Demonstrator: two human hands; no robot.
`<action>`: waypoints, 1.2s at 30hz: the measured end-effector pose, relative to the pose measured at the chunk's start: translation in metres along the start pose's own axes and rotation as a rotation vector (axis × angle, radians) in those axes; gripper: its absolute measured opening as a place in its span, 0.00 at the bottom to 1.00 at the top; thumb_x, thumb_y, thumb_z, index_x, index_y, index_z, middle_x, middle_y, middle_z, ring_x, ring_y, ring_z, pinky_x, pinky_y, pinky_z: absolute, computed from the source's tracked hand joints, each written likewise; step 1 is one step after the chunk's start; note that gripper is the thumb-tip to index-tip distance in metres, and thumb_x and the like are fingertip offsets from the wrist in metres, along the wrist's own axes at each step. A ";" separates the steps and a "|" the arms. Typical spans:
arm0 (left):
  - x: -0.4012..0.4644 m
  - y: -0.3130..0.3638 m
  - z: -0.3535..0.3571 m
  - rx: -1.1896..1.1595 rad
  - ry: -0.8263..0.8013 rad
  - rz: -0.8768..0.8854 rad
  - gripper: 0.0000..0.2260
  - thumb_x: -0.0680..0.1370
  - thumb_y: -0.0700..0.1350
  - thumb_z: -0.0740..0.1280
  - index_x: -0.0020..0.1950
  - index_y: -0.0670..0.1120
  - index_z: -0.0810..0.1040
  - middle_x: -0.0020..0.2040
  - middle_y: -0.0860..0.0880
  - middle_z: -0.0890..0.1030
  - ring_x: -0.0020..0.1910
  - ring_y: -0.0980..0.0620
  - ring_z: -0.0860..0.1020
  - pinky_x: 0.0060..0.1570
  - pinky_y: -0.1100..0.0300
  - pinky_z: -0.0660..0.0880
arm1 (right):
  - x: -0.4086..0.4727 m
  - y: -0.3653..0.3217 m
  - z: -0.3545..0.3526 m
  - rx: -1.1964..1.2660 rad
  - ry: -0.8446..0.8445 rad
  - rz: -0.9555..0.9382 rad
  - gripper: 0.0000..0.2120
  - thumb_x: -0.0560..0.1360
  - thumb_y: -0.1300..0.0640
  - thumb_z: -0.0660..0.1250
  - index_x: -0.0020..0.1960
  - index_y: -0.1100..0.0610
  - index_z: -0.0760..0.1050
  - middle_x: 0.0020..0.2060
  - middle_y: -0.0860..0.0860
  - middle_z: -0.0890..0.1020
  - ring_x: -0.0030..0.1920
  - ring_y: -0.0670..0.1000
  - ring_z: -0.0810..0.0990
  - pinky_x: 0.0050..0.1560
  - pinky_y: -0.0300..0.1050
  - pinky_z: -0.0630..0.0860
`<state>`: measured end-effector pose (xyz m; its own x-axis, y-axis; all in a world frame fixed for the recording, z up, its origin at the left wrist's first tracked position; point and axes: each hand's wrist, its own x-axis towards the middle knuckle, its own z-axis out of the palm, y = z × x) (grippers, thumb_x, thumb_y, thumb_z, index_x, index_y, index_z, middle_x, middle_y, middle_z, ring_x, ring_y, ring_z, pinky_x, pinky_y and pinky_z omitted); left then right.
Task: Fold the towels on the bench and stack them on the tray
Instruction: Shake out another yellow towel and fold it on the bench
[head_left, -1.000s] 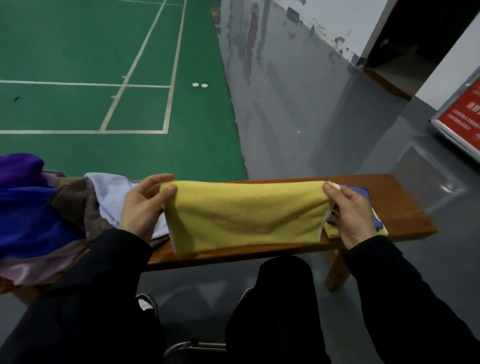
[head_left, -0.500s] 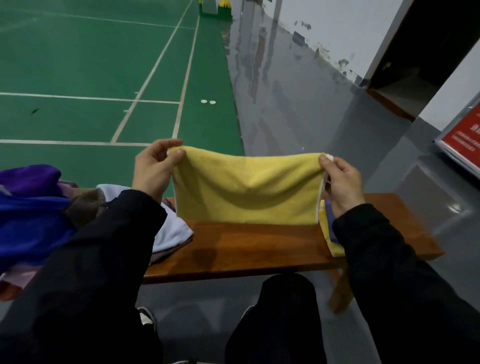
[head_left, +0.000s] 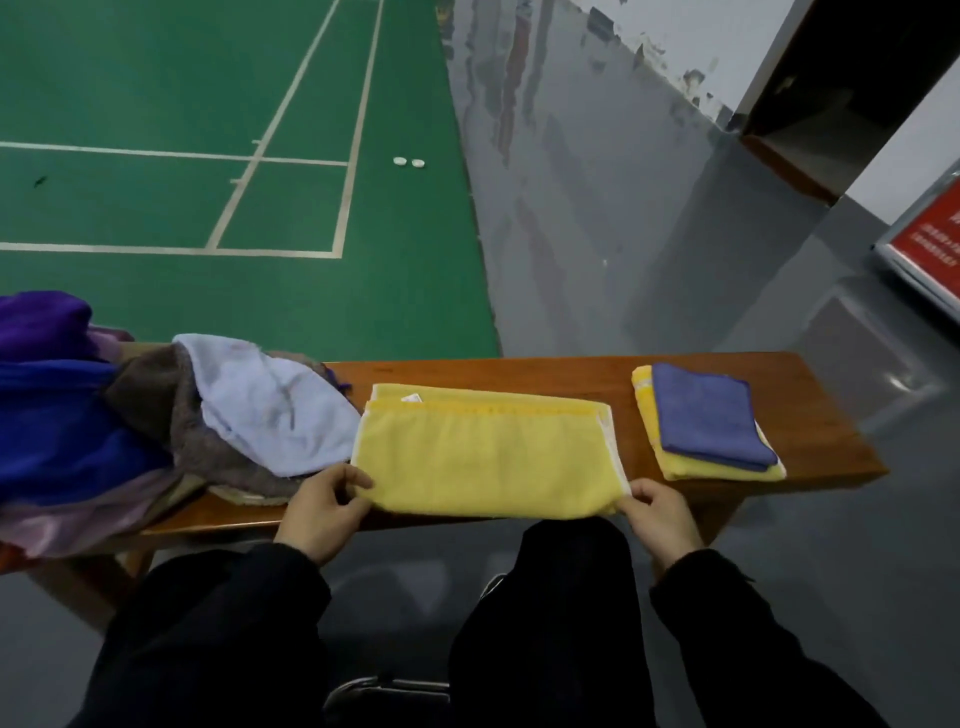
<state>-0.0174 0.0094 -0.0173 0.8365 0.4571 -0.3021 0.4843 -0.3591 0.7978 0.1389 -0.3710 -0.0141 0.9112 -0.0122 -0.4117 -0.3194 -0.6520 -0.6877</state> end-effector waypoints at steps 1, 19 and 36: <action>0.000 0.000 0.002 0.011 0.026 -0.007 0.10 0.71 0.40 0.75 0.48 0.50 0.77 0.37 0.47 0.78 0.38 0.44 0.78 0.43 0.51 0.76 | -0.001 -0.003 0.001 -0.009 0.018 0.011 0.12 0.76 0.53 0.68 0.35 0.56 0.76 0.34 0.52 0.79 0.41 0.58 0.77 0.42 0.50 0.70; 0.060 0.043 0.007 0.188 0.219 -0.004 0.16 0.79 0.46 0.69 0.66 0.45 0.75 0.59 0.43 0.82 0.52 0.45 0.79 0.57 0.50 0.77 | 0.036 -0.064 0.007 -0.484 0.200 -0.297 0.20 0.80 0.49 0.67 0.70 0.50 0.71 0.63 0.51 0.78 0.61 0.55 0.77 0.62 0.54 0.77; 0.083 0.051 0.004 0.140 0.269 0.204 0.03 0.80 0.44 0.66 0.51 0.47 0.79 0.45 0.49 0.82 0.44 0.47 0.79 0.48 0.52 0.76 | 0.069 -0.069 0.016 -0.683 0.291 -0.642 0.11 0.82 0.52 0.67 0.60 0.52 0.84 0.60 0.50 0.83 0.58 0.53 0.79 0.59 0.49 0.76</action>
<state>0.0773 0.0259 -0.0034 0.8312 0.5557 0.0193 0.3601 -0.5645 0.7427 0.2199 -0.3148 -0.0052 0.9170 0.3710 0.1462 0.3946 -0.8973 -0.1979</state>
